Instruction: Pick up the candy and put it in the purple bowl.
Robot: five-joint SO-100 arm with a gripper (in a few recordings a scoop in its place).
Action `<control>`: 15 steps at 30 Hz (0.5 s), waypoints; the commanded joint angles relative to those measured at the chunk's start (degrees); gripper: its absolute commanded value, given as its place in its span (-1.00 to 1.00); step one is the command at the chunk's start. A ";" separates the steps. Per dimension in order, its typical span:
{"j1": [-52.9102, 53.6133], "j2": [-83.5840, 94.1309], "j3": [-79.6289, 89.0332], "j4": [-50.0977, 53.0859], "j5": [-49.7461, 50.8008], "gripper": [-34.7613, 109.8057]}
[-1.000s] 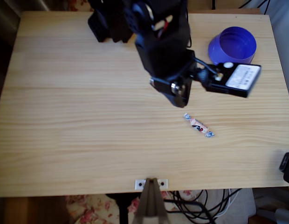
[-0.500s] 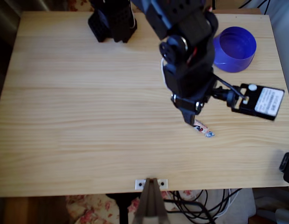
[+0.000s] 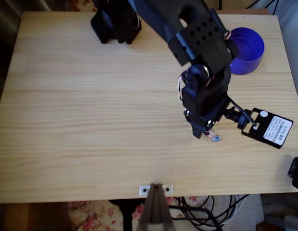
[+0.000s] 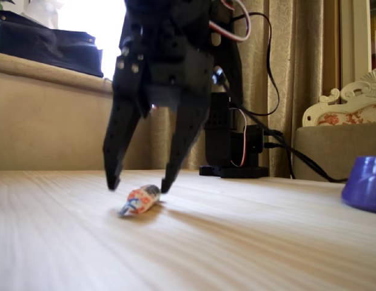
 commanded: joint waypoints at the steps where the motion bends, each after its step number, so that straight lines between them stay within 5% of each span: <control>1: -0.53 1.49 -5.80 1.32 -0.18 -0.25; 15: -1.76 -2.29 -8.70 1.85 2.11 -0.26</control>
